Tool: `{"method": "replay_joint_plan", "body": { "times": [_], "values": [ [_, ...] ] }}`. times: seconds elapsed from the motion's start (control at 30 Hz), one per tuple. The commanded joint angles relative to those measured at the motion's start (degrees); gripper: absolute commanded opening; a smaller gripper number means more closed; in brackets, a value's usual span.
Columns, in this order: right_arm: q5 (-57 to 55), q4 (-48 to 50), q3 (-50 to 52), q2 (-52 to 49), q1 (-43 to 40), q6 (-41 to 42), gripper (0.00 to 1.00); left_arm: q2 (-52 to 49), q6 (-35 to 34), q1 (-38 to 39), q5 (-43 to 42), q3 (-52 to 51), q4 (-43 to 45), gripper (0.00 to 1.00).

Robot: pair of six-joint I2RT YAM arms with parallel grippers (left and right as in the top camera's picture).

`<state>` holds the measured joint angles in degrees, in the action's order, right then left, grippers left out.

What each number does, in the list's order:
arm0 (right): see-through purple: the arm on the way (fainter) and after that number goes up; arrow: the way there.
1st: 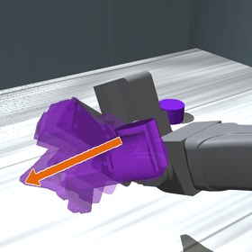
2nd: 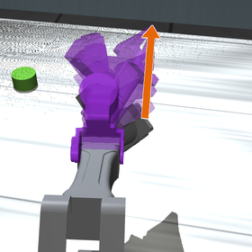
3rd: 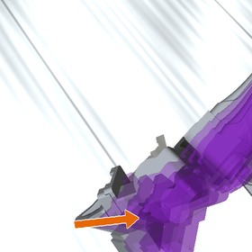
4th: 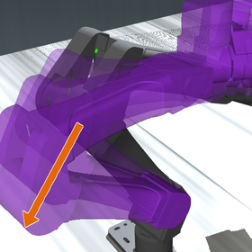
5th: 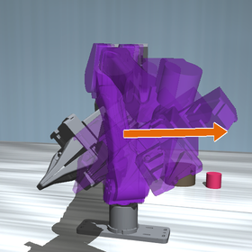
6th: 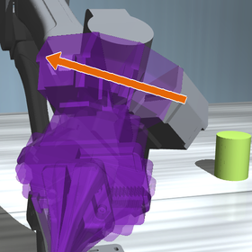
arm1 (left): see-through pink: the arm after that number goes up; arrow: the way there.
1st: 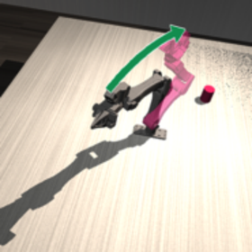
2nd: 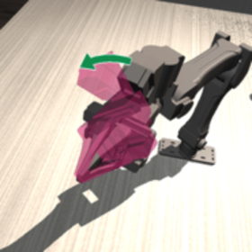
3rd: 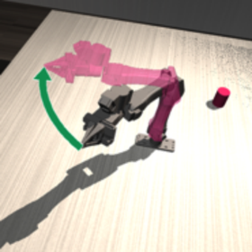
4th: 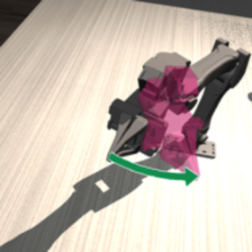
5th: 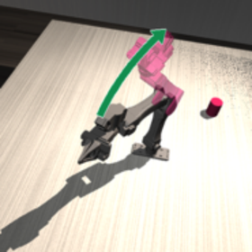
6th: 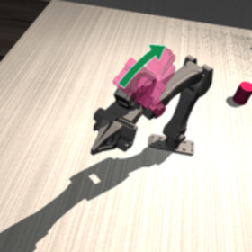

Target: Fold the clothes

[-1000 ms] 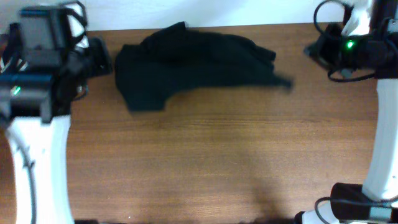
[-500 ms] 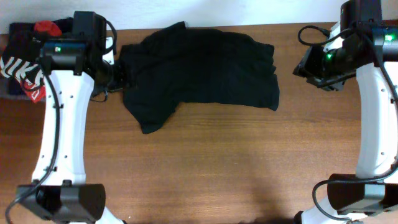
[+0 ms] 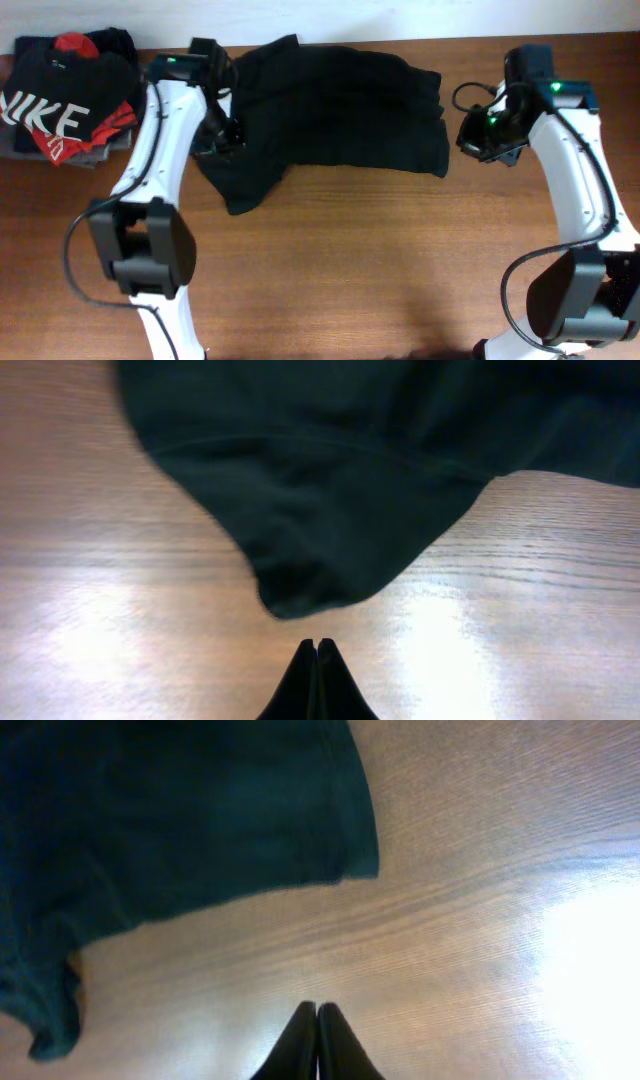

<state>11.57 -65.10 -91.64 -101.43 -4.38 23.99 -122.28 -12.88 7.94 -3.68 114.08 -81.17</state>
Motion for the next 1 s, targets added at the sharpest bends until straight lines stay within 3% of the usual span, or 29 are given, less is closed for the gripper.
{"method": "replay_joint_plan", "body": {
  "times": [0.0, 0.43, 0.97],
  "values": [
    [0.9, 6.4, 5.6, 0.7, 0.3, 0.0, 0.04, -3.0, 0.1, 0.8, -1.3, 0.3, 0.8, 0.01],
    [1.6, 31.2, 17.5, -1.3, 0.4, 4.5, 0.04, -11.4, 0.1, 1.0, -1.3, 0.3, 7.7, 0.01],
    [5.4, 37.1, 17.5, -12.8, 0.7, 5.6, 0.04, -16.3, 0.1, 1.3, -1.3, 0.3, 10.9, 0.01]
  ]
}}
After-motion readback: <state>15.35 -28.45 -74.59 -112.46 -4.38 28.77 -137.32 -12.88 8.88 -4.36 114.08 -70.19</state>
